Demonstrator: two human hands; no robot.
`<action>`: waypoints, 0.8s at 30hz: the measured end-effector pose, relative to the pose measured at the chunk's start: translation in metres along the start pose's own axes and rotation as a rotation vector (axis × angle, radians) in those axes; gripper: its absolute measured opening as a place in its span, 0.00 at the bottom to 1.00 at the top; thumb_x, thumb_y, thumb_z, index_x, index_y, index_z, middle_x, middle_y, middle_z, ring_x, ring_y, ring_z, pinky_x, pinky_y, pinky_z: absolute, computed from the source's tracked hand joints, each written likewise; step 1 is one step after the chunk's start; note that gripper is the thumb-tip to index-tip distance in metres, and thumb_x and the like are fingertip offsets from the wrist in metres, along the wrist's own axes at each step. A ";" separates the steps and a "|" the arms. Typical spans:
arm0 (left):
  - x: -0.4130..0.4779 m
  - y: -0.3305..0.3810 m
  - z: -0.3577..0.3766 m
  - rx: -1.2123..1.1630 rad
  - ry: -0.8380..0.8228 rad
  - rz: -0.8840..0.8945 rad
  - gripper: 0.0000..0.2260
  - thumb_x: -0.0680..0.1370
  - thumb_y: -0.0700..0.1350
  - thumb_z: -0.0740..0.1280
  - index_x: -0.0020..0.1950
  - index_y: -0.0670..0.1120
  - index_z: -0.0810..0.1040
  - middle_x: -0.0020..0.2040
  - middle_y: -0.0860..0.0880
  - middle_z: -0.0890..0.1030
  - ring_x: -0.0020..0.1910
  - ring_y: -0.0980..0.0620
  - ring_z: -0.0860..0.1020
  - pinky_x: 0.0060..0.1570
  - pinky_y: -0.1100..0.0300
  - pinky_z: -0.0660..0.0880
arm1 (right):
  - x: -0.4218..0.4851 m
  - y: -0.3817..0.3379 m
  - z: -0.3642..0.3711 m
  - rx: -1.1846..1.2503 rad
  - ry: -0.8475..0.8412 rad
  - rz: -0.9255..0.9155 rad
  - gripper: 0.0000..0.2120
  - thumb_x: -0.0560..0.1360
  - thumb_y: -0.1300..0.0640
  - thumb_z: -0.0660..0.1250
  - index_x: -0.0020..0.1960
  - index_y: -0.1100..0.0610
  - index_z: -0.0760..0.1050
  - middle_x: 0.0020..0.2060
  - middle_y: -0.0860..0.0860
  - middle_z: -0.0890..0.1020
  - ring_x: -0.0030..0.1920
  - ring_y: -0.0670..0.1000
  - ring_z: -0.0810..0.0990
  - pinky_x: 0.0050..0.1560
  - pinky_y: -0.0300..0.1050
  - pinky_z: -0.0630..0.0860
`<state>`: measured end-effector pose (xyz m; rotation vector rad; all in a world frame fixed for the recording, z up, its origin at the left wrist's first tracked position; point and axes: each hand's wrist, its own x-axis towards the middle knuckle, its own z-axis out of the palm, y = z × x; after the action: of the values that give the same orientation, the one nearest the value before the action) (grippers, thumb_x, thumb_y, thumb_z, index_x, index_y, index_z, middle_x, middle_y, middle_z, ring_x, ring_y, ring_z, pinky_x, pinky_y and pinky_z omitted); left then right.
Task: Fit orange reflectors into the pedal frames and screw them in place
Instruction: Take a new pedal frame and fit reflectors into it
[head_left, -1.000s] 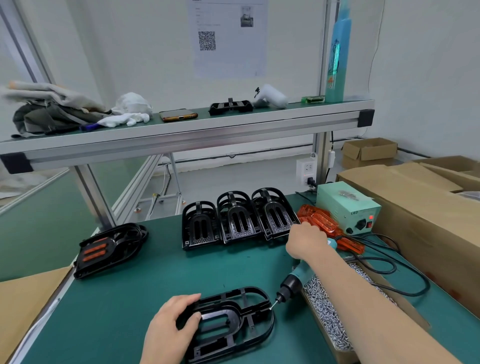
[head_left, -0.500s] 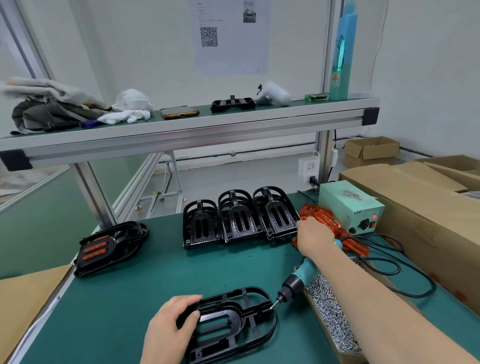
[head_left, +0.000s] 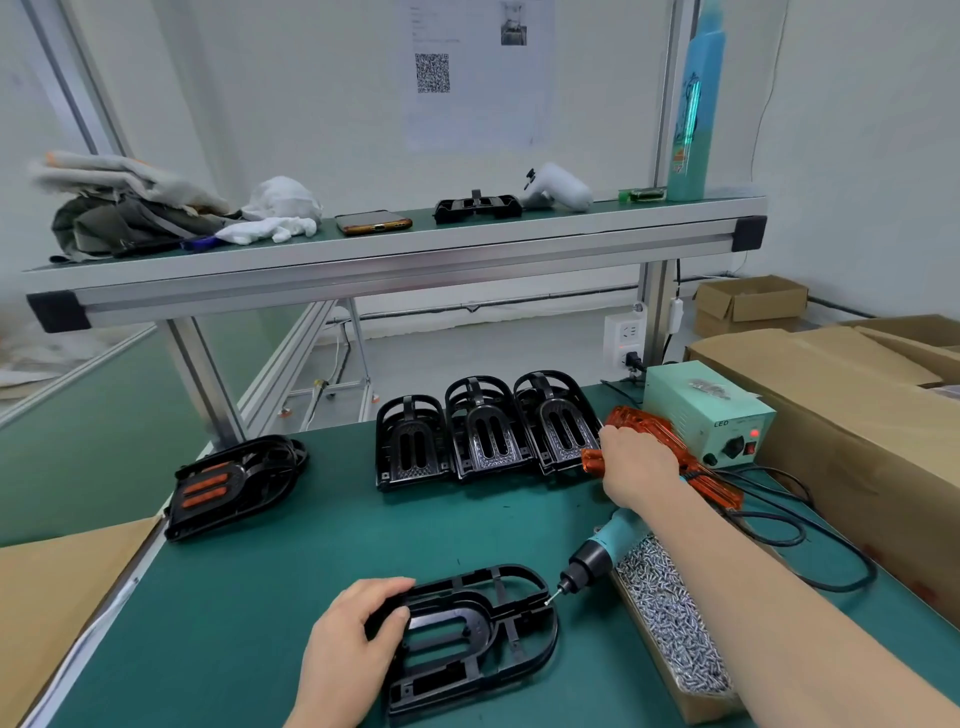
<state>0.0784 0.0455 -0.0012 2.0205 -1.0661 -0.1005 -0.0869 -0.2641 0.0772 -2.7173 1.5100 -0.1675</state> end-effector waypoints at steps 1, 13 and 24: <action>0.000 0.000 0.000 0.000 0.000 -0.002 0.16 0.75 0.40 0.74 0.51 0.63 0.82 0.52 0.72 0.78 0.55 0.68 0.76 0.53 0.73 0.67 | -0.001 0.000 -0.002 0.022 0.010 -0.003 0.14 0.75 0.62 0.67 0.58 0.54 0.67 0.54 0.54 0.78 0.54 0.57 0.78 0.44 0.49 0.72; 0.000 0.001 0.001 -0.012 0.005 -0.018 0.15 0.76 0.41 0.73 0.52 0.62 0.82 0.50 0.67 0.81 0.55 0.65 0.77 0.52 0.73 0.68 | -0.045 -0.043 -0.027 0.562 0.210 -0.193 0.08 0.80 0.56 0.64 0.53 0.54 0.64 0.46 0.52 0.76 0.46 0.57 0.76 0.42 0.49 0.67; -0.001 0.005 0.000 -0.031 0.004 -0.038 0.13 0.75 0.39 0.72 0.52 0.56 0.84 0.50 0.64 0.82 0.54 0.63 0.78 0.58 0.65 0.71 | -0.099 -0.103 -0.015 1.006 -0.305 -0.379 0.11 0.81 0.66 0.57 0.55 0.57 0.76 0.41 0.55 0.85 0.38 0.49 0.87 0.39 0.39 0.81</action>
<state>0.0741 0.0450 0.0021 2.0130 -1.0175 -0.1314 -0.0528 -0.1255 0.0922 -2.0122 0.5508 -0.3724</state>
